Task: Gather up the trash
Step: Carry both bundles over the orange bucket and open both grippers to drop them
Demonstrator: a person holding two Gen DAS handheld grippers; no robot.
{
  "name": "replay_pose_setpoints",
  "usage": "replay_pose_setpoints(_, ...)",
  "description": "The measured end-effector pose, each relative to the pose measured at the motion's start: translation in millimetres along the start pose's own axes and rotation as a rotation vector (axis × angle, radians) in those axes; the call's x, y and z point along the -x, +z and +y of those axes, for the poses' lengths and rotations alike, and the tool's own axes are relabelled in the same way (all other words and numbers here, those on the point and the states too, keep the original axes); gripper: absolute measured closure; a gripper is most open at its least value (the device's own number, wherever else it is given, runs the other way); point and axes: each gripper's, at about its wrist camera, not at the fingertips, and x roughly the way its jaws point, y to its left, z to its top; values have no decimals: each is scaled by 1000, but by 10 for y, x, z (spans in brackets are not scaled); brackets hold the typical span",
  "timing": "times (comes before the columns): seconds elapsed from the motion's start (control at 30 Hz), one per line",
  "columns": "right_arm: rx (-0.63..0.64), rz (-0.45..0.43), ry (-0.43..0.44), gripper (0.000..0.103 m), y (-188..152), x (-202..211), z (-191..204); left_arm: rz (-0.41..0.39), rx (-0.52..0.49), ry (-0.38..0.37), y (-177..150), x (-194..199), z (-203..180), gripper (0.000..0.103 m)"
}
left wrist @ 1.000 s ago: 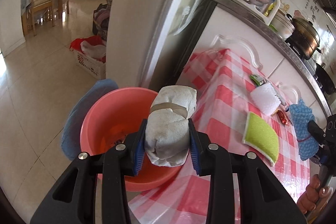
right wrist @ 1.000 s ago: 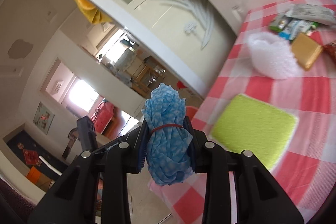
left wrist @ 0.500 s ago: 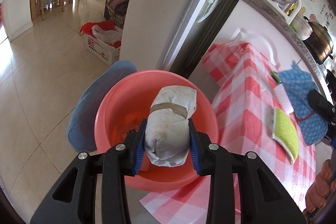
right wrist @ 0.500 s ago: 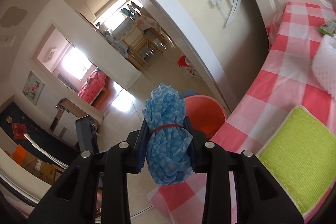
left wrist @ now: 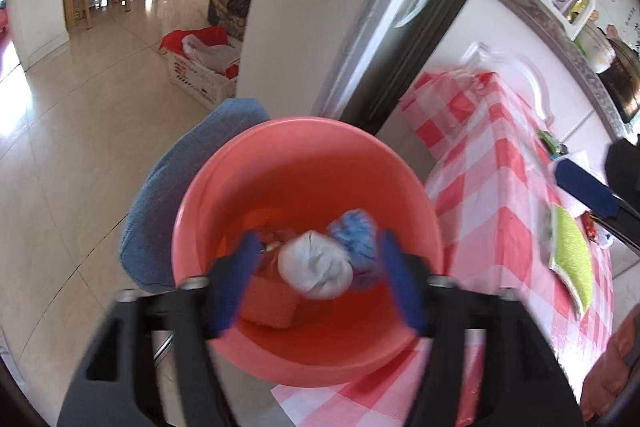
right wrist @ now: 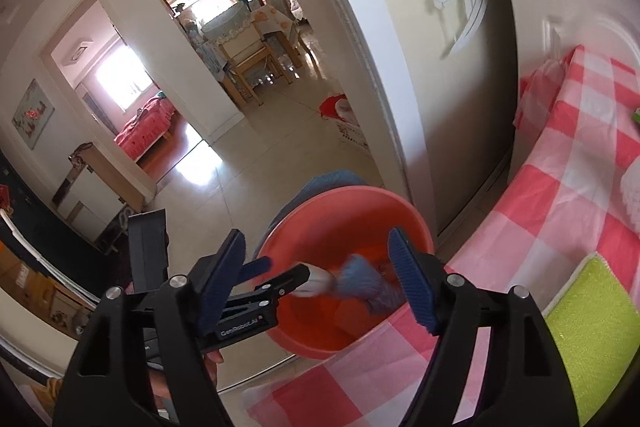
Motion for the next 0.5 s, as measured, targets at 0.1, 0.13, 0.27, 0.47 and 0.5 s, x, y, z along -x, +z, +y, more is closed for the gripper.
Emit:
replay_pose_setpoints(0.1,-24,-30,-11,21,-44,102,-90,6,6,1,-8,26,47,20)
replay_pose_setpoints(0.13,-36,-39,-18,21,-53,143,-121,3,14,-3,-10,43,65,19)
replay_pose_setpoints(0.27,-83,-83,-43,17,-130,359,-306,-7,66,-68,-45,128,169,18)
replay_pose_setpoints(0.47,-138,-142,-65,14,-340,705,-529,-101,112,-131,-102,300,174,12)
replay_pose_setpoints(0.5,-149,-152,-70,14,-379,764,-568,-103,104,-134,-107,316,144,12)
